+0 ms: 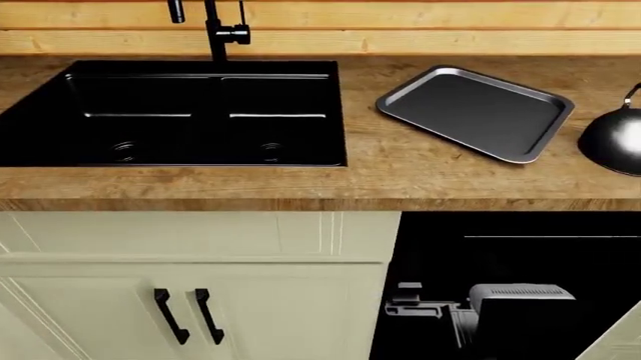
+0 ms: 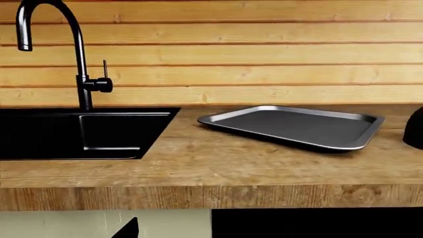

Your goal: Pick the kettle from the counter and place it on the tray. Then pick the mug from the cabinet and place it on the tray. Then close the cabinet doors.

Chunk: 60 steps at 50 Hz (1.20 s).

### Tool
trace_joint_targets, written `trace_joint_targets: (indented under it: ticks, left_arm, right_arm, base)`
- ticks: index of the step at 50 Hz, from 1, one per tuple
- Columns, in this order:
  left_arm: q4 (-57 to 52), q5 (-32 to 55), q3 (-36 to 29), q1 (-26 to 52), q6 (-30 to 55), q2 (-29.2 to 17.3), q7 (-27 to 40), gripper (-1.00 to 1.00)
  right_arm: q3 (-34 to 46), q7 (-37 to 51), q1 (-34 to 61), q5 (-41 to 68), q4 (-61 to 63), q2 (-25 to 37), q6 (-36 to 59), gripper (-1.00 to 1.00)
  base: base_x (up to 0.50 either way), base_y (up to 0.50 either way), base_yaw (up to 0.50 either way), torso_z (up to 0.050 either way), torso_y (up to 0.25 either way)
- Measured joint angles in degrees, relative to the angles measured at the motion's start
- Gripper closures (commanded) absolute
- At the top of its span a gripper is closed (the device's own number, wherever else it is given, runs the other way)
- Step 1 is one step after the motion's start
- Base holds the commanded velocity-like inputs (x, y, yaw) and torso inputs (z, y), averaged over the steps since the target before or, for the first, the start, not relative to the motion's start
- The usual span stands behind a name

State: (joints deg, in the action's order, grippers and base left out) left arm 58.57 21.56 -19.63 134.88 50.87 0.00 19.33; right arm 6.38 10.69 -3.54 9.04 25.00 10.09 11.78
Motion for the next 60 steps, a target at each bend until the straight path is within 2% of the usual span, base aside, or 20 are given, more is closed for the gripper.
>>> trace_joint_targets:
  ticks: [4, 9, 18, 23, 29, 38, 60]
  left_arm:
    - [0.63, -0.32, 1.08, 0.03, 0.20, 0.00, 0.12, -1.00]
    - [1.19, -1.48, 2.64, 0.06, 0.47, -0.01, -0.03, -1.00]
    - [1.51, -3.87, 5.05, 0.08, 1.03, -0.01, -0.51, -1.00]
    - [1.18, -5.46, 6.37, 0.12, 1.48, -0.01, -0.90, -1.00]
    - [0.73, -7.12, 7.58, 0.11, 1.89, -0.01, -1.42, -1.00]
    - [0.38, -9.41, 8.82, 0.11, 2.09, -0.02, -2.41, -1.00]
    - [-1.62, -16.54, 12.09, 0.11, 3.31, -0.02, -4.77, -1.00]
  right_arm:
    - [-0.94, 0.72, 2.23, 1.90, 6.25, 1.54, 6.78, -1.00]
    - [-4.76, 2.69, 9.74, 9.25, 16.45, 3.81, 21.69, -1.00]
    - [-14.10, 22.33, 31.99, 43.16, 25.64, 12.39, 45.26, -1.00]
    - [-16.72, 32.14, 41.58, 58.20, 26.73, 16.20, 52.17, -1.00]
    - [-18.29, 39.55, 48.77, 69.50, 27.35, 19.22, 56.76, -1.00]
    - [-19.33, 43.27, 53.05, 75.52, 27.96, 21.04, 60.20, -1.00]
    - [-19.16, 44.20, 54.72, 76.14, 28.91, 22.19, 61.76, -1.00]
  base:
    - [0.00, 0.00, 0.00, 0.000, 0.000]
    - [0.00, 0.00, 0.00, 0.000, 0.000]
    - [0.00, 0.00, 0.00, 0.000, 0.000]
    - [0.04, 0.00, 0.00, 0.000, 0.000]
    - [0.43, 0.00, 0.00, 0.000, 0.000]
    - [0.50, 0.00, 0.00, 0.000, 0.000]
    - [0.50, 0.00, 0.00, 0.000, 0.001]
